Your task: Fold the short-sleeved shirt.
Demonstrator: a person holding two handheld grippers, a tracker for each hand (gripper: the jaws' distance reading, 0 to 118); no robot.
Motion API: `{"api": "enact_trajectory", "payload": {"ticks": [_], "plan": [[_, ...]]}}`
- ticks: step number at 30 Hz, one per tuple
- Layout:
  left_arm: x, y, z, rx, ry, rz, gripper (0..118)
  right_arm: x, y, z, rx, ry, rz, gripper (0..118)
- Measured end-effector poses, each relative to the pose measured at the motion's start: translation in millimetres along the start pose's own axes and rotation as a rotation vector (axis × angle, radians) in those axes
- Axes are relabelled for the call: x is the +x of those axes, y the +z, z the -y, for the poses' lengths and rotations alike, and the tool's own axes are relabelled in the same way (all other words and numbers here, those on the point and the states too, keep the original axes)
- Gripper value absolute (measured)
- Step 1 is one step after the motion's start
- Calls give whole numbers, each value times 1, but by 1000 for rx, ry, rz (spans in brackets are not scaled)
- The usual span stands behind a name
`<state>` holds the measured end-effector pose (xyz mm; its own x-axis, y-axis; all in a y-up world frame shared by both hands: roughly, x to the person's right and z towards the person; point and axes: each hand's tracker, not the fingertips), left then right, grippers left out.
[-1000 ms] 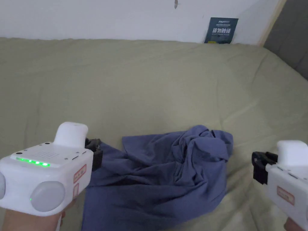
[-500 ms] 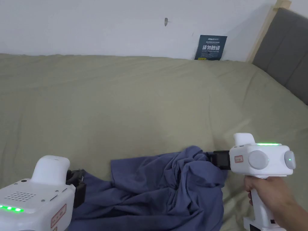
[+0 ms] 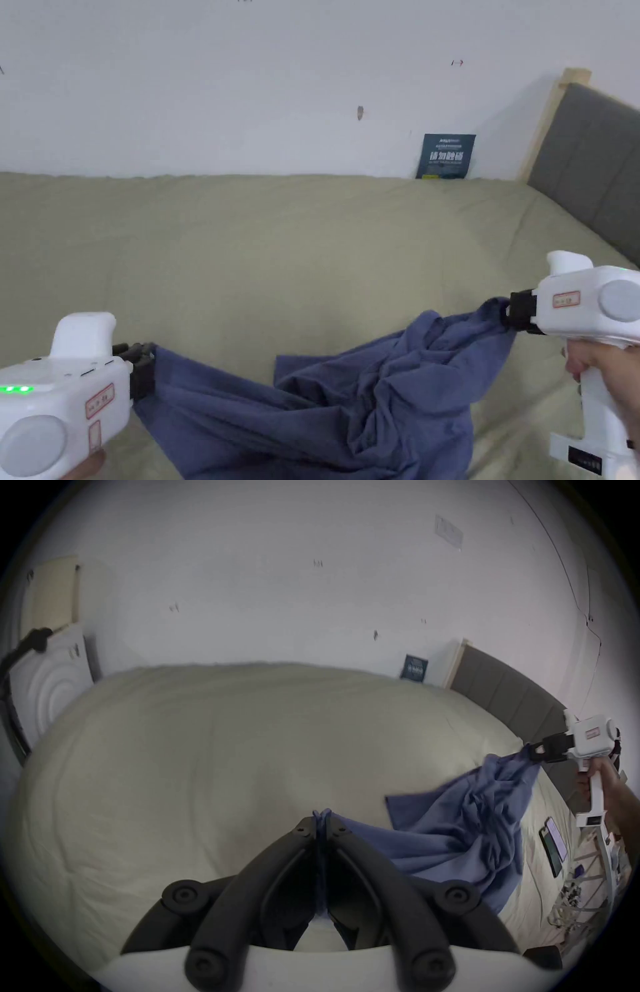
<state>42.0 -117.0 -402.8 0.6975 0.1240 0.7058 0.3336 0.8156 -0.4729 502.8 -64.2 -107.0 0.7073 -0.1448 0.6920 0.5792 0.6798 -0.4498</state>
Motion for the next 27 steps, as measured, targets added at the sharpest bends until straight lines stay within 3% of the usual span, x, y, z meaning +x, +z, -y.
{"api": "enact_trajectory", "payload": {"ticks": [4, 15, 21, 27], "plan": [[-20, 64, -53, 103, -15, -56, 0, -17, 81, -42, 96, 47, -10, 9], [-88, 253, -217, 436, 27, -250, 0, -40, 290, -142, 437, 17, 15, 9], [-80, 274, -255, 486, -77, -333, 0, -60, 325, -163, 524, -34, -27, 9], [-76, 259, -264, 484, -92, -345, 0, -76, 299, -167, 537, -9, -29, 9]]}}
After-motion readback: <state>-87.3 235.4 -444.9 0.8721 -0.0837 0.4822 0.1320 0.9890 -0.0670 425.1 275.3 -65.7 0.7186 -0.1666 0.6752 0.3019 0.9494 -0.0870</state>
